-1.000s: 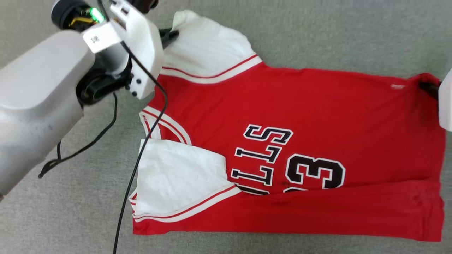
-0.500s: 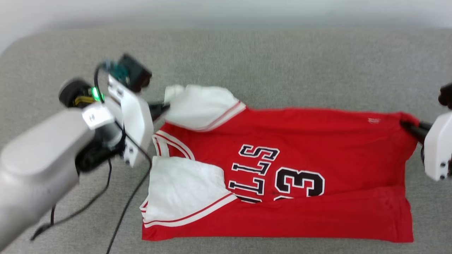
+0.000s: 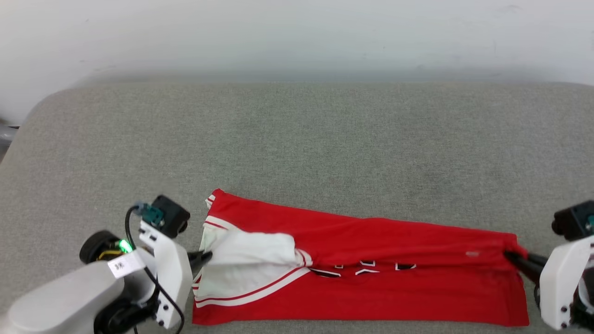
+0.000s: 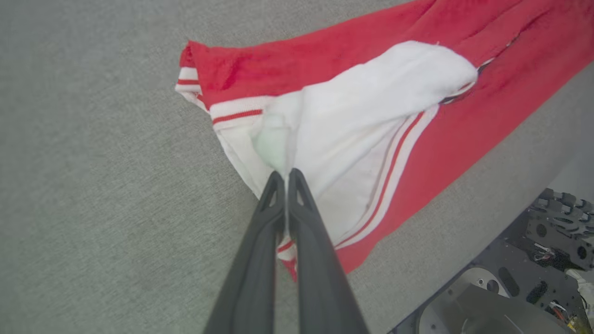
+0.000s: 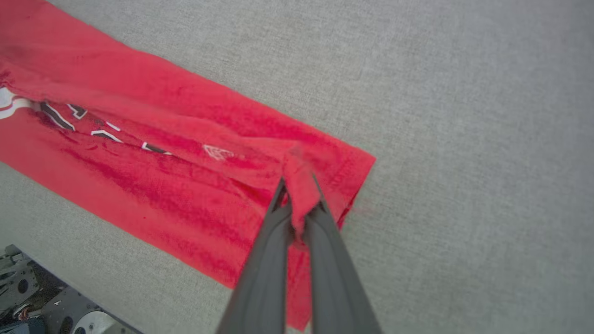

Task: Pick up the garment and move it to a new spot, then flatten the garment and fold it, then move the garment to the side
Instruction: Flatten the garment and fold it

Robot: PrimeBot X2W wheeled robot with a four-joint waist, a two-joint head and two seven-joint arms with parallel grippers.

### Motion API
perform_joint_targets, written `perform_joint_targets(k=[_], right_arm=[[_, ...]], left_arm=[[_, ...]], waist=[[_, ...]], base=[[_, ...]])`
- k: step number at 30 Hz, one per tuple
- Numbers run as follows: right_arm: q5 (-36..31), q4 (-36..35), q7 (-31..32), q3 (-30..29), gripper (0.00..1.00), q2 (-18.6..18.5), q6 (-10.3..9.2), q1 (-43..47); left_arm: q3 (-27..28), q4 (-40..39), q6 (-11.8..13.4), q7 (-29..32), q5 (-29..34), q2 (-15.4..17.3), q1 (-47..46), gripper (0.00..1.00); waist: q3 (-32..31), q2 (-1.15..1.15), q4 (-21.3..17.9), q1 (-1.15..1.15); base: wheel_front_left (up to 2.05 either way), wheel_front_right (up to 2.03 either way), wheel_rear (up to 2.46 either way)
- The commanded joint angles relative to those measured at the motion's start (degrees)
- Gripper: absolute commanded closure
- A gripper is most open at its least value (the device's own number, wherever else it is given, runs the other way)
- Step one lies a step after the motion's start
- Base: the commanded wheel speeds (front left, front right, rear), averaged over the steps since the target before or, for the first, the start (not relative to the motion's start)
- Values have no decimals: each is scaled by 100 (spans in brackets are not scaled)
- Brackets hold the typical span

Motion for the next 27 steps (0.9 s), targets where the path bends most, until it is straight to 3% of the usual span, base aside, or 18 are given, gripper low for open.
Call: perform_joint_targets(k=[1,10,11,12,13,14,19,27], right_arm=[[61,-32,-53,-46,100,82,-5,175],[-29,398,-172,6,100,401,-5,393],[-31,437,-203,33,100,417,-5,372],[3,460,-245,35,100,457,-4,346],[35,479,-286,26,58,477,-5,320],[26,472,-351,22,0,467,-5,292],[246,245,-549,-125,0,349,-5,262],[746,11,-537,-860,0,20,-5,373]], left_arm=[[5,-7,57,-80,-60,-4,177,100],[45,434,40,-470,-241,-279,624,100],[65,492,49,-535,-226,-311,631,95],[82,551,65,-610,-208,-337,647,42],[106,594,83,-730,-166,-360,657,0],[140,629,110,-840,-169,-375,682,0],[375,552,356,-1585,-32,-333,800,0],[809,232,1229,-2666,381,-271,1019,0]], waist=[[44,0,-14,1],[263,0,-32,1],[263,0,-26,1],[256,0,-25,1],[237,0,-24,1],[201,0,-26,1],[2,0,-35,1],[-182,0,19,1]], base=[[0,0,0],[0,0,0],[0,0,0],[0,0,0],[0,0,0],[0,0,0],[0,0,0],[0,0,0]])
